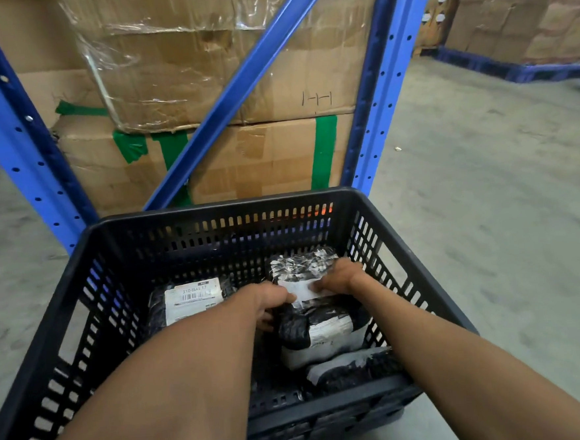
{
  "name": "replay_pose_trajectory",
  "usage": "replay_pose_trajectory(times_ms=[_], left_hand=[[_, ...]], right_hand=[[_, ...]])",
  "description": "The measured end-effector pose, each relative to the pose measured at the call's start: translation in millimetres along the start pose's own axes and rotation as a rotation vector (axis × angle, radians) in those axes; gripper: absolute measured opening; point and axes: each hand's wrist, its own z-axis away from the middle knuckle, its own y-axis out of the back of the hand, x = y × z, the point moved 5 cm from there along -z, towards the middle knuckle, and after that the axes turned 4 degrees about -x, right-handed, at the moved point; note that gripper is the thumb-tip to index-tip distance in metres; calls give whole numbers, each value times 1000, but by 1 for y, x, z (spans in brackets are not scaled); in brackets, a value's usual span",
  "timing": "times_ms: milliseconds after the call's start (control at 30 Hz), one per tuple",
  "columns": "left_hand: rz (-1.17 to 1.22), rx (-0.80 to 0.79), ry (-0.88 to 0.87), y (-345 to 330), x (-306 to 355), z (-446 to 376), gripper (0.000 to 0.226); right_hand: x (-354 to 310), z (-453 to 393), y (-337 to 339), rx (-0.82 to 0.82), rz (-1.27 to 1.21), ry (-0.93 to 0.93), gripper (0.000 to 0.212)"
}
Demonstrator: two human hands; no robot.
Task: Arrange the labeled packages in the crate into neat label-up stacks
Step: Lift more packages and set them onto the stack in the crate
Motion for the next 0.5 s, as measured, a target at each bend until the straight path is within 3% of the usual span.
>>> replay_pose_trajectory(times_ms=[67, 167, 300, 500], left_hand=[[53, -37, 53, 8, -7, 1, 13], [178, -58, 39, 28, -17, 6, 12], [350, -91, -40, 38, -21, 16, 34], [586, -238, -87, 42, -18, 31, 62]], right_hand=[[2, 1, 2, 3, -87, 34, 89], [1, -3, 4, 7, -462, 115, 68], [-9, 3, 12, 34, -721, 212, 60], [-18, 22, 35, 303, -776, 448, 46]])
